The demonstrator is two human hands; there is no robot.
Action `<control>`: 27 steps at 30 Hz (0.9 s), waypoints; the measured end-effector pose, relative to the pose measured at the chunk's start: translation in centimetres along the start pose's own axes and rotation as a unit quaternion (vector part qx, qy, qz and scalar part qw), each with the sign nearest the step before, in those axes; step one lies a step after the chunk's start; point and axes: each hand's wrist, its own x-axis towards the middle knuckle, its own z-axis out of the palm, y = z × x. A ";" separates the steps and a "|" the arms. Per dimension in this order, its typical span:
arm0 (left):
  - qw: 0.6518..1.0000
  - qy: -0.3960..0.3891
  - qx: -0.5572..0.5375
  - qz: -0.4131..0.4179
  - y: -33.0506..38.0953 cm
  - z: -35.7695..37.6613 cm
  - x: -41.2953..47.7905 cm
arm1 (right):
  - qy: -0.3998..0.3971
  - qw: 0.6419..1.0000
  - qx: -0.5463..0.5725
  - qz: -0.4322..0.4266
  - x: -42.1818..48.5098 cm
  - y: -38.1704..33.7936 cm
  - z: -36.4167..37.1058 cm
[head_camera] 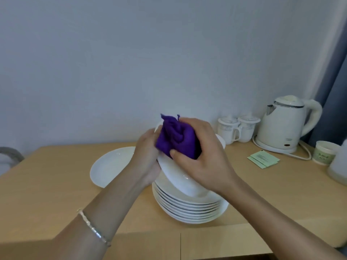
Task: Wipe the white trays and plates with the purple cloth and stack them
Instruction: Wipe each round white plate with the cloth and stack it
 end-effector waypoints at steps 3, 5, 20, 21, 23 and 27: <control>0.996 -0.030 0.044 0.065 1.2 2.0 -1.5 | 0.055 0.998 -0.013 0.001 4.1 -2.5 -0.6; 0.989 -0.036 0.089 0.112 1.9 2.2 -2.3 | 0.071 0.997 0.011 0.025 6.3 -3.3 -1.8; 0.918 0.113 0.212 0.314 7.6 -3.7 -1.6 | -0.207 0.957 -0.067 0.193 0.1 7.7 1.9; 0.897 0.122 0.268 0.331 7.5 -4.0 -1.2 | -0.244 0.946 -0.104 0.186 -0.2 8.2 2.3; 0.839 0.133 0.394 0.351 6.7 -4.9 -0.2 | -0.282 0.928 -0.123 0.208 0.0 9.0 2.5; 0.685 0.076 0.643 0.335 2.9 -8.0 2.1 | -0.302 0.917 -0.120 0.231 0.3 9.5 2.3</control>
